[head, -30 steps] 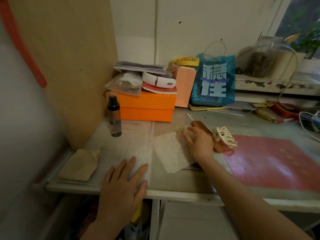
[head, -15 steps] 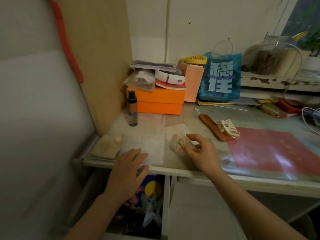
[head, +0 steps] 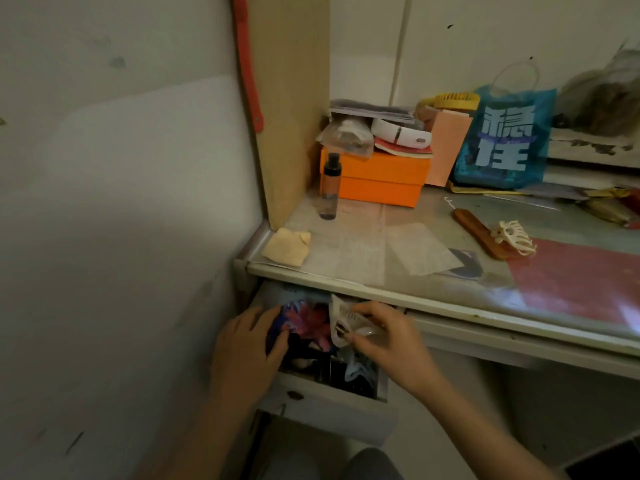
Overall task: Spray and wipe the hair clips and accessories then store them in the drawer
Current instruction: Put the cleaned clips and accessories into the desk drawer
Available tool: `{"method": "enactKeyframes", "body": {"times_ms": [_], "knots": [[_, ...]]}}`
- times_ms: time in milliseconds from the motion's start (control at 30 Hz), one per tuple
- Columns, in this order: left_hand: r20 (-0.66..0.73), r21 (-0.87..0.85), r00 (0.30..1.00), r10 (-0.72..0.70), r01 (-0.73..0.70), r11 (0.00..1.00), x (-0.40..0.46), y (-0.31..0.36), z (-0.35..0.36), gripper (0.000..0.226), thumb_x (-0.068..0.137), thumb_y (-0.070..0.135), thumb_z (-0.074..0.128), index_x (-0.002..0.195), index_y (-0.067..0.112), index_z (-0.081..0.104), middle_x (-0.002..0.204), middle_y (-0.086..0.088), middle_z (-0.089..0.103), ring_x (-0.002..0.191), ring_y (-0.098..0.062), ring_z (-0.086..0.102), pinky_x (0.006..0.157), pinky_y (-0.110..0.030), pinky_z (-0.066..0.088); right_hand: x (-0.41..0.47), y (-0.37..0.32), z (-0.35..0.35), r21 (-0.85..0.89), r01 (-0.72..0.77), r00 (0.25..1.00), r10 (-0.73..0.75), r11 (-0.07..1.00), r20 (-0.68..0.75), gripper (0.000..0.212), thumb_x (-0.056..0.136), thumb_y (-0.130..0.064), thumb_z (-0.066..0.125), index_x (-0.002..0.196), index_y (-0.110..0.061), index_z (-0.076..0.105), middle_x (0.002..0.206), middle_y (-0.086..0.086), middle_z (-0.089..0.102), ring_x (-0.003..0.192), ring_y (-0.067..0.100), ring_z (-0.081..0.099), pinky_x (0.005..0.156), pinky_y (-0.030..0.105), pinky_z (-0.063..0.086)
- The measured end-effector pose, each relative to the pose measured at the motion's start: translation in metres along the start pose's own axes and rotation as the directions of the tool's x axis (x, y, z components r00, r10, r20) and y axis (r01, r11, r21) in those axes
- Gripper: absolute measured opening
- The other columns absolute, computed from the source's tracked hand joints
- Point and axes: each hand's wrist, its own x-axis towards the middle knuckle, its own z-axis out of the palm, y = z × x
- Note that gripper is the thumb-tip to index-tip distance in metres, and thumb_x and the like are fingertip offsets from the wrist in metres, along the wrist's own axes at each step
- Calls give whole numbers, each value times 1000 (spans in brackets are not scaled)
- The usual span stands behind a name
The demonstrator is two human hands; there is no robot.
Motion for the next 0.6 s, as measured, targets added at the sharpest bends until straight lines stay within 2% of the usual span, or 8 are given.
{"method": "enactKeyframes", "body": {"times_ms": [133, 267, 400, 500, 600], "knots": [[53, 109, 998, 22, -28, 994, -20, -8, 12, 50, 85, 42, 32, 116, 21, 65, 118, -5, 65, 105, -27, 63, 87, -45, 50, -2, 9, 25, -130, -56, 996, 65, 990, 66, 34, 83, -24, 68, 115, -18, 60, 112, -4, 61, 101, 8, 56, 77, 2, 37], [2, 174, 1000, 9, -10, 985, -23, -7, 13, 50, 84, 38, 34, 119, 19, 64, 120, -9, 64, 108, -30, 62, 86, -46, 50, 9, 16, 39, -170, -123, 988, 137, 978, 68, 35, 83, -21, 67, 117, -17, 58, 117, 0, 59, 104, 13, 56, 82, 14, 40], [-4, 191, 1000, 14, -13, 981, -24, -7, 15, 51, 84, 37, 33, 124, 19, 61, 126, -10, 61, 113, -31, 59, 90, -48, 49, 15, 17, 53, -154, -156, 974, 178, 976, 139, 37, 79, -21, 72, 113, -19, 58, 115, -1, 61, 102, 13, 58, 86, 24, 48], [-18, 195, 1000, 17, -13, 981, -23, -8, 18, 51, 85, 37, 33, 125, 20, 59, 128, -10, 60, 115, -31, 58, 92, -49, 47, 14, 21, 57, -106, -197, 968, 211, 975, 133, 38, 80, -20, 71, 116, -18, 58, 116, -2, 62, 99, 8, 57, 87, 24, 49], [-25, 186, 1000, 17, -12, 983, -22, -9, 20, 51, 85, 37, 32, 126, 21, 59, 129, -9, 59, 116, -30, 57, 93, -49, 46, 14, 24, 56, -76, -210, 965, 219, 975, 143, 45, 81, -20, 70, 123, -18, 55, 122, 0, 60, 107, 12, 57, 92, 26, 48]]}}
